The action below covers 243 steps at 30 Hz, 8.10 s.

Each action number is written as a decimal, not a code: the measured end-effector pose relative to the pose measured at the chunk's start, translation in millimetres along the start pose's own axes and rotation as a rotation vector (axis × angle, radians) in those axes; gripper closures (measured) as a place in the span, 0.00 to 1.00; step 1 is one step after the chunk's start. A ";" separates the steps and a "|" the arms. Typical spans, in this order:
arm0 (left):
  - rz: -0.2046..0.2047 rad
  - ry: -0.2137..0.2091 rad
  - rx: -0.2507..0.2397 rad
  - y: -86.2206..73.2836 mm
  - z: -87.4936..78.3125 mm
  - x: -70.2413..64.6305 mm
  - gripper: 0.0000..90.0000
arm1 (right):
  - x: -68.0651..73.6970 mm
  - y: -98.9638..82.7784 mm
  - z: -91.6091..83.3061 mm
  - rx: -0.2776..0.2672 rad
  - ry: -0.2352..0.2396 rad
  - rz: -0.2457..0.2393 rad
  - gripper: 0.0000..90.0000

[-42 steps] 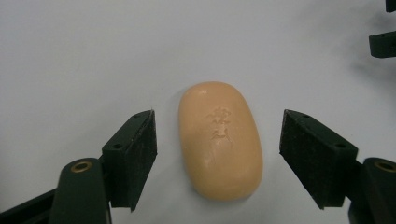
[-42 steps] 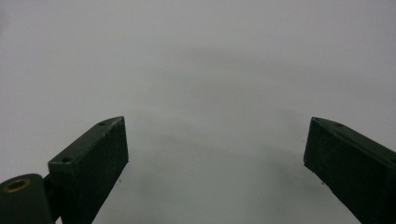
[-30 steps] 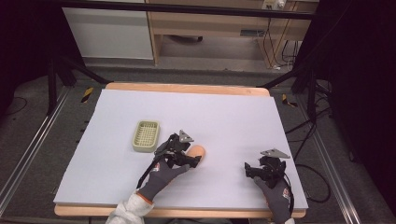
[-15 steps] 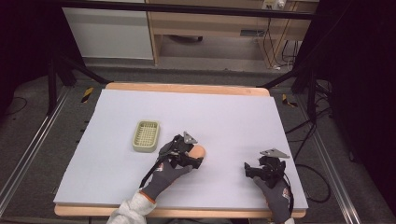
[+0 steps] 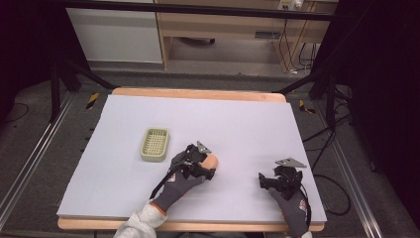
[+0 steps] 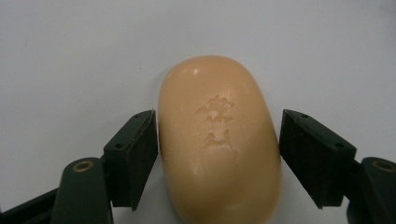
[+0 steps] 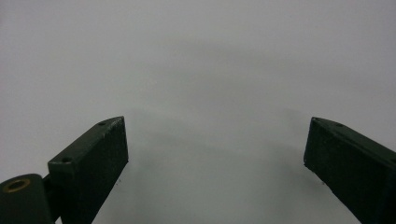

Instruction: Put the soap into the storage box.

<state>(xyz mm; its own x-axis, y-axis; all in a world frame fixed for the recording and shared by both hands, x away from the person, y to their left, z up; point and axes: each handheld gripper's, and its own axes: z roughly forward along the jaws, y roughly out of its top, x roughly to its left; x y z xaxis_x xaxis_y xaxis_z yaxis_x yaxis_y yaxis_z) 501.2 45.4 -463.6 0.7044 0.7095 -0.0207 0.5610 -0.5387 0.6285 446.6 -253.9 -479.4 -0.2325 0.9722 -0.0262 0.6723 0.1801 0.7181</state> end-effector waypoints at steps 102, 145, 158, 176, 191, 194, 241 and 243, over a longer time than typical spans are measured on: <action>-0.162 0.096 -0.121 -18.8 -100.0 77.3 0.35 | -1.9 -0.1 -3.3 -0.005 0.004 -0.002 0.07; -0.282 0.199 -0.110 -27.2 -91.8 134.0 0.35 | -0.5 0.3 -1.5 -0.002 0.003 -0.005 0.07; -0.293 0.221 -0.093 -29.8 -83.9 144.2 0.35 | 1.1 0.6 0.3 0.006 0.002 -0.013 0.07; -0.303 0.234 -0.063 -33.2 -70.5 150.3 0.35 | 1.1 0.6 0.7 0.007 0.001 -0.015 0.07; -0.312 0.229 -0.030 -37.2 -61.2 152.9 0.35 | 1.3 0.6 0.6 0.007 0.001 -0.014 0.07; -0.313 0.223 -0.025 -37.4 -59.9 153.0 0.35 | 1.1 0.6 0.6 0.007 0.002 -0.015 0.07; -0.266 0.193 -0.165 -54.6 -103.3 126.6 0.32 | -1.2 -0.3 -2.7 -0.005 -0.008 0.004 0.07; -0.263 0.200 -0.176 -57.6 -104.6 124.9 0.32 | -1.8 -0.4 -3.1 -0.009 -0.009 0.008 0.07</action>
<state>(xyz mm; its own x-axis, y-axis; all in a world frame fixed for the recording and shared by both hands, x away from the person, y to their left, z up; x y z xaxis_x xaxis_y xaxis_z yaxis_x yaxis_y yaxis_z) 511.5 212.6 -421.1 0.4372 0.8975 -0.0579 0.6159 -0.2519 0.7464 444.6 -256.2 -477.5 -0.2208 0.9750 -0.0261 0.6676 0.1706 0.7247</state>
